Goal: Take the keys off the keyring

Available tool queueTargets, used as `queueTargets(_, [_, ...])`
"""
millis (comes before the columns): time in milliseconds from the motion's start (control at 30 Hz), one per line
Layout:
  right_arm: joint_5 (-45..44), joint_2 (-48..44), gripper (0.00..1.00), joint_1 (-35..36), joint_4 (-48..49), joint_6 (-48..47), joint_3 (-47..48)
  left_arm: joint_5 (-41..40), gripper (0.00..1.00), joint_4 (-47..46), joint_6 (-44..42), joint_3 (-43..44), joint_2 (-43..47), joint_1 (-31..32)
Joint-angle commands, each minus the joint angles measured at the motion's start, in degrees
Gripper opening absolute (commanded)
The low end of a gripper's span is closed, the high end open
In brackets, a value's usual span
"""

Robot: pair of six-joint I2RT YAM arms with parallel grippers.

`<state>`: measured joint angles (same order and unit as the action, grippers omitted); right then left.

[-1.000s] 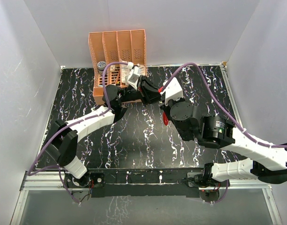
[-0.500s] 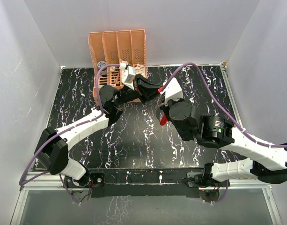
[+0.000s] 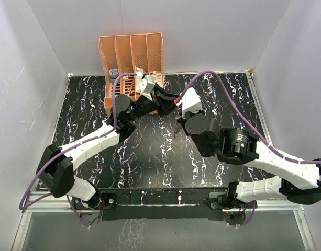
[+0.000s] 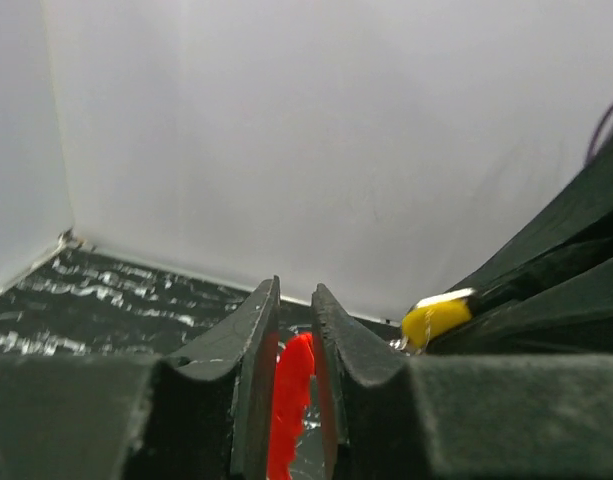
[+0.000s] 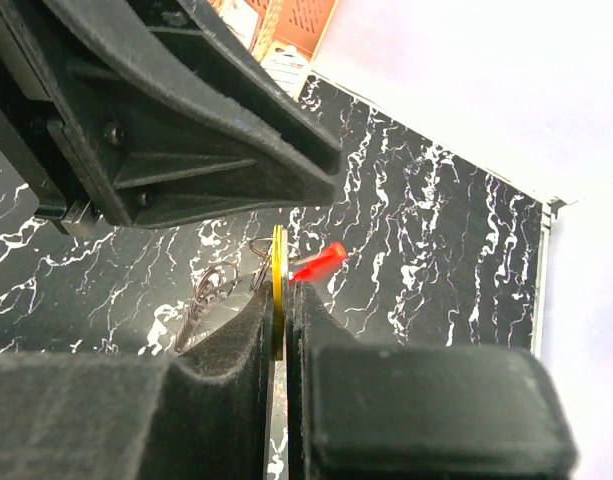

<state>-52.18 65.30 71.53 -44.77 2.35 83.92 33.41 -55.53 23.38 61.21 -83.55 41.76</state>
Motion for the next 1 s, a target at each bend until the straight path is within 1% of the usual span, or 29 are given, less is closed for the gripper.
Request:
queueTargets(0, [-4.27, -0.64, 0.00, 0.28, 3.81, -3.85, 5.49, -8.52, 0.21, 10.81, -8.64, -2.03, 7.10, 0.15])
queueTargets(167, [-4.96, 1.47, 0.00, 0.28, 2.01, -7.32, 10.59, -13.78, 0.36, 17.37, -16.27, -3.62, 12.34, 0.17])
queueTargets(233, [-5.62, 3.20, 0.00, 0.29, -0.97, -7.37, 13.24, -15.45, 0.39, 18.80, -18.84, -3.76, 14.02, 0.14])
queueTargets(333, [-6.60, 6.91, 0.00, 0.35, -8.37, -6.36, 18.36, -17.11, 0.45, 21.09, -21.86, -3.22, 15.80, 0.17])
queueTargets(500, [-9.43, 13.12, 0.00, 0.28, -20.26, -6.00, 26.27, -18.04, 0.46, 27.51, -24.88, -0.12, 15.76, 0.12])
queueTargets(633, [-12.02, 17.30, 0.00, 0.29, -27.35, -7.59, 29.24, -18.23, 0.46, 28.37, -24.97, -0.09, 15.95, 0.15])
queueTargets(733, [-13.41, 18.16, 0.00, 0.34, -25.73, -12.43, 29.02, -18.97, 0.46, 27.87, -24.67, -1.21, 16.92, 0.16])
queueTargets(867, [-14.60, 18.26, 0.00, 0.36, -23.41, -16.01, 30.97, -19.39, 0.46, 28.60, -24.32, -2.32, 18.46, 0.17])
queueTargets(967, [-14.82, 16.92, 0.00, 0.32, -19.03, -19.77, 30.07, -18.20, 0.48, 27.79, -23.55, -3.33, 19.62, 0.17])
